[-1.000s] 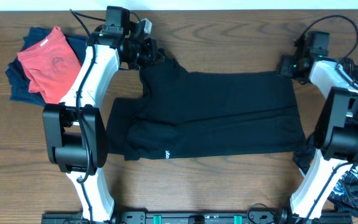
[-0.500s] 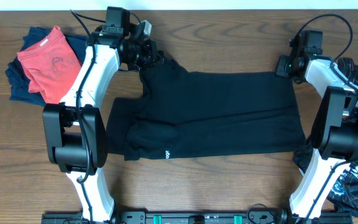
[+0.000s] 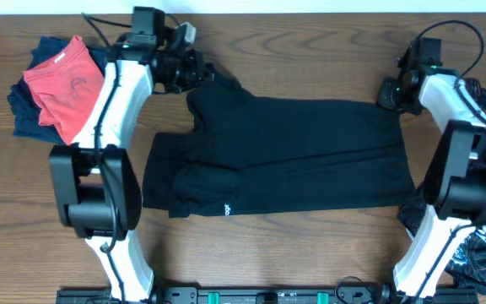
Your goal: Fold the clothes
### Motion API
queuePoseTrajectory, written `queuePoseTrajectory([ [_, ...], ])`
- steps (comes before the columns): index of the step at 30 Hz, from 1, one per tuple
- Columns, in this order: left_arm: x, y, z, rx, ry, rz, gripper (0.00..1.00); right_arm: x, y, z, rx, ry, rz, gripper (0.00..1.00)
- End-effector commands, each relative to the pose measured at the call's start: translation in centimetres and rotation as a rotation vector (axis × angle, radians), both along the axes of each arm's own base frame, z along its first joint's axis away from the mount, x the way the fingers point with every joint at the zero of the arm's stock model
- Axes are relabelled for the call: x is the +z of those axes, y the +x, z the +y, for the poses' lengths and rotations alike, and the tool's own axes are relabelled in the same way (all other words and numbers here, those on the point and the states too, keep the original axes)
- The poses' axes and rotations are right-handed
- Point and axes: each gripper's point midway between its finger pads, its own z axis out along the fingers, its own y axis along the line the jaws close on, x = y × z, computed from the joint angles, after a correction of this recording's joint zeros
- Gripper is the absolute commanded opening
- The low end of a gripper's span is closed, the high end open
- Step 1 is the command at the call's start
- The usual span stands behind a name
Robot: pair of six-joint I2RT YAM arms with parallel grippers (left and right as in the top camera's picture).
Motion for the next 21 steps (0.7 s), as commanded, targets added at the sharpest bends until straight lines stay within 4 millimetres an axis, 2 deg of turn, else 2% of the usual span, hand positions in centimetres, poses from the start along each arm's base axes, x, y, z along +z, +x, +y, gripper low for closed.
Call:
queuePoseTrajectory([
  [1, 4.2, -2.5, 0.4, -0.047, 0.019, -0.049, 0.06, 6.9, -0.3, -1.3, -0.041, -0.029, -0.083, 0.01],
  [6, 4.3, -9.0, 0.8, -0.108, 0.046, 0.154, 0.06, 7.9, -6.6, -1.8, -0.065, -0.083, 0.122, 0.01],
  [11, 3.9, -13.8, 1.1, -0.189, 0.062, 0.319, 0.06, 7.7, -11.7, -2.8, -0.074, -0.158, 0.327, 0.01],
  [14, 4.0, -15.9, 1.2, -0.227, 0.064, 0.392, 0.06, 7.9, -13.8, -3.4, -0.073, -0.204, 0.415, 0.01],
  [21, 3.9, -19.6, 1.9, -0.281, 0.089, 0.535, 0.06, 8.2, -16.4, -3.1, -0.060, -0.203, 0.523, 0.01],
])
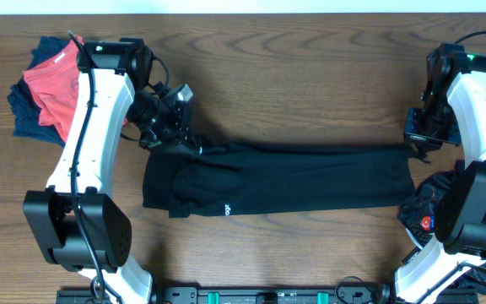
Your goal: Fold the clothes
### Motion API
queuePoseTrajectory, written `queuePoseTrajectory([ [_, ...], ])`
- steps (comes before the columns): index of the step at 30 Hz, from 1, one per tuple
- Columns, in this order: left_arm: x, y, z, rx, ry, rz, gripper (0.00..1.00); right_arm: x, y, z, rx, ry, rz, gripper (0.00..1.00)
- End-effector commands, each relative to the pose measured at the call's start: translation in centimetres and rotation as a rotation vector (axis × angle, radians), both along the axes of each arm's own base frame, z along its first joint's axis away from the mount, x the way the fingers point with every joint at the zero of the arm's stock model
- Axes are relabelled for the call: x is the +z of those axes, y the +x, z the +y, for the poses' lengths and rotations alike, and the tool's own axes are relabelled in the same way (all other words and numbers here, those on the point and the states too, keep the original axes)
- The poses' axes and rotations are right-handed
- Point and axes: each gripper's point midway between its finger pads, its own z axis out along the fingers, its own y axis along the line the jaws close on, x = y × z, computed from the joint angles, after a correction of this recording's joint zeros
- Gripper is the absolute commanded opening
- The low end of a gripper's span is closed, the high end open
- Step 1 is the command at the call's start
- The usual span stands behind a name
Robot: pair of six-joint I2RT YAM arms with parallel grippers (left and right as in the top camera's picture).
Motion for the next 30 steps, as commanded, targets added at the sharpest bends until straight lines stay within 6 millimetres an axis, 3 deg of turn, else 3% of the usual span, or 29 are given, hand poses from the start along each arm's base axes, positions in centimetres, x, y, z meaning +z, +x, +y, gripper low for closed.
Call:
queuePoseTrajectory([
  [1, -0.8, -1.2, 0.7, -0.056, 0.031, 0.028, 0.06, 0.2, -0.5, -1.0, -0.010, -0.047, 0.022, 0.01],
  [12, -3.7, -5.3, 1.2, -0.065, 0.051, 0.228, 0.06, -1.6, -1.9, -0.7, -0.006, -0.039, 0.070, 0.04],
  [15, -4.1, -6.7, 1.8, -0.081, 0.089, 0.285, 0.06, -1.6, -1.9, -0.7, -0.006, -0.039, 0.072, 0.13],
  [16, -4.3, -6.9, 2.3, -0.091, 0.113, 0.293, 0.06, -1.6, -1.9, -0.7, -0.004, -0.038, 0.072, 0.18],
  [18, -4.5, -7.3, 3.2, -0.088, 0.179, 0.314, 0.16, -1.5, -1.9, -1.0, -0.003, -0.050, 0.073, 0.32],
  [21, -4.7, -7.0, 3.3, -0.080, 0.190, 0.306, 0.17, -1.5, -1.9, -1.5, -0.007, -0.067, 0.071, 0.46],
  [30, -5.5, -5.7, 3.1, -0.048, 0.195, 0.253, 0.24, -2.8, -2.2, -1.1, 0.037, 0.081, 0.061, 0.55],
])
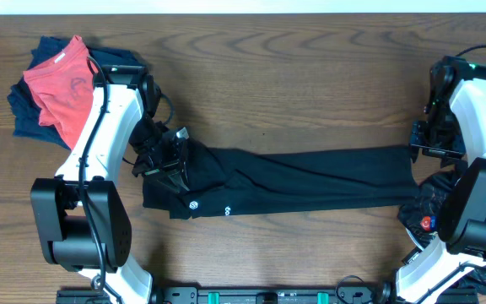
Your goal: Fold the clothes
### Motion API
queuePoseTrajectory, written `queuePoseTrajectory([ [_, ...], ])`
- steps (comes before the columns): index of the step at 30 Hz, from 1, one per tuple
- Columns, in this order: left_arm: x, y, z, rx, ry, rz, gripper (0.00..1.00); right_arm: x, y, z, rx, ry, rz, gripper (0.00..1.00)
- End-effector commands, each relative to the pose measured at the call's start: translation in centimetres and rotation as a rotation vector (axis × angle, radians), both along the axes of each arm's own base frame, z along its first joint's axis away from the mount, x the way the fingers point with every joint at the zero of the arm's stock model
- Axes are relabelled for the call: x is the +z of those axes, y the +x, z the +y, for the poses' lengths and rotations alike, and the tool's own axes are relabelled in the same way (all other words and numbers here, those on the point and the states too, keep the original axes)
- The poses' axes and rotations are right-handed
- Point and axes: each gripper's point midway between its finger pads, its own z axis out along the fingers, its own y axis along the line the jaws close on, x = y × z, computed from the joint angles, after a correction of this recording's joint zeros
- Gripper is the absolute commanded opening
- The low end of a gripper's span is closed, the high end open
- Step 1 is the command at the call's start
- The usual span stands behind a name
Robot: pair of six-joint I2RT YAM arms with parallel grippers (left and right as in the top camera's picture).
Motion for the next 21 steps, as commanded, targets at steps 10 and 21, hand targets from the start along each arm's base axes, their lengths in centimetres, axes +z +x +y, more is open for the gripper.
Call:
queuePoseTrajectory([
  [10, -1.6, 3.2, 0.0, 0.060, 0.032, -0.123, 0.33, -5.9, -1.5, 3.2, 0.107, 0.276, -0.025, 0.74],
  [21, -1.8, 3.7, 0.0, 0.061, 0.030, -0.144, 0.34, -10.7, -2.6, 3.7, 0.111, 0.272, -0.077, 0.50],
])
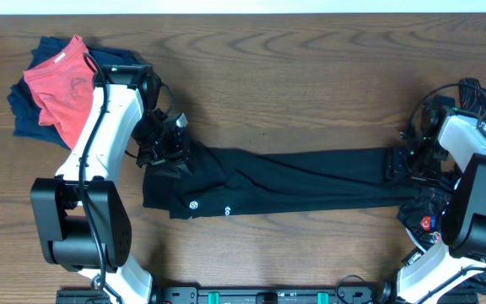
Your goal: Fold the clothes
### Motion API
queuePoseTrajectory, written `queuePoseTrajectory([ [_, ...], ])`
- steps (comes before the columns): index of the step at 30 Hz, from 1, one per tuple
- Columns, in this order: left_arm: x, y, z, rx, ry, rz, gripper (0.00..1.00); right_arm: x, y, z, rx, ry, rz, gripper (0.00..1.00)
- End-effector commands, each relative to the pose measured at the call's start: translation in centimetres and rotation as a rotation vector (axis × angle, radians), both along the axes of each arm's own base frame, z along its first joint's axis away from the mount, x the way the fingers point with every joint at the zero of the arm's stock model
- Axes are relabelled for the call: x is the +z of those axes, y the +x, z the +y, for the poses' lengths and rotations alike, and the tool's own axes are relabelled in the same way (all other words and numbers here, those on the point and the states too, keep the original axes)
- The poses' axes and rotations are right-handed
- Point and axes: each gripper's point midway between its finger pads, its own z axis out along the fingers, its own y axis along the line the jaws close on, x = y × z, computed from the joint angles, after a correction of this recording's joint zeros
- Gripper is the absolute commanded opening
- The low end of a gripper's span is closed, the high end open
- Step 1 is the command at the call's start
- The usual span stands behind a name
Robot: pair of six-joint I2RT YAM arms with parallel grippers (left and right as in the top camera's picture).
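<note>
A black garment (302,179) lies folded lengthwise into a long band across the table's middle, a small white logo near its left end. My left gripper (174,154) rests at the band's upper left corner, its dark fingers apparently open against the cloth. My right gripper (397,164) points left over the band's right end and looks open. The fabric under both lies flat.
A pile of folded clothes, a red shirt (62,84) on top of navy ones, sits at the back left. Dark clothes and cables (433,215) bunch by the right arm's base at the right edge. Bare wood shows behind the band.
My left gripper has shifted slightly back from the left corner while the cloth stayed put. My right gripper has moved from just off the right edge to over the garment's right end.
The garment first lay spread wide, with both grippers at its far edge. Then that edge was nearer the front, the cloth half as deep. By the last moment the far edge lay over the near one, leaving the long band that now lies still.
</note>
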Motion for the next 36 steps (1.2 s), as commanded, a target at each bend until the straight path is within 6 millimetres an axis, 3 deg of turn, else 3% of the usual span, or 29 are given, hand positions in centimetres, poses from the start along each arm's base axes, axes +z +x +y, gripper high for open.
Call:
queuePoseTrajectory([
  [1, -0.1, 0.0, 0.1, 0.014, 0.009, 0.009, 0.34, -1.5, -1.0, 0.4, 0.011, 0.024, 0.030, 0.24],
  [3, -0.1, 0.0, 0.0, 0.018, 0.007, 0.008, 0.34, -1.4, -0.5, 0.1, 0.001, 0.017, 0.015, 0.02],
  [8, -0.4, 1.0, -0.1, 0.027, 0.008, -0.030, 0.34, 0.7, 2.3, -2.1, -0.115, -0.020, -0.057, 0.01],
  [14, -0.6, 1.6, -0.1, 0.031, 0.007, -0.055, 0.34, 6.0, 5.0, -6.2, -0.189, -0.111, -0.109, 0.01],
  [17, -0.6, 1.7, -0.1, 0.031, 0.006, -0.058, 0.34, 8.0, 5.4, -6.0, -0.169, -0.111, -0.102, 0.01],
  [24, -0.6, 1.8, -0.1, 0.031, 0.006, -0.063, 0.34, 9.0, 4.5, -1.3, -0.006, -0.082, -0.015, 0.01],
  [36, -0.6, 1.9, -0.1, 0.031, 0.005, -0.070, 0.34, 9.3, 2.7, 11.5, 0.422, -0.102, 0.071, 0.01],
])
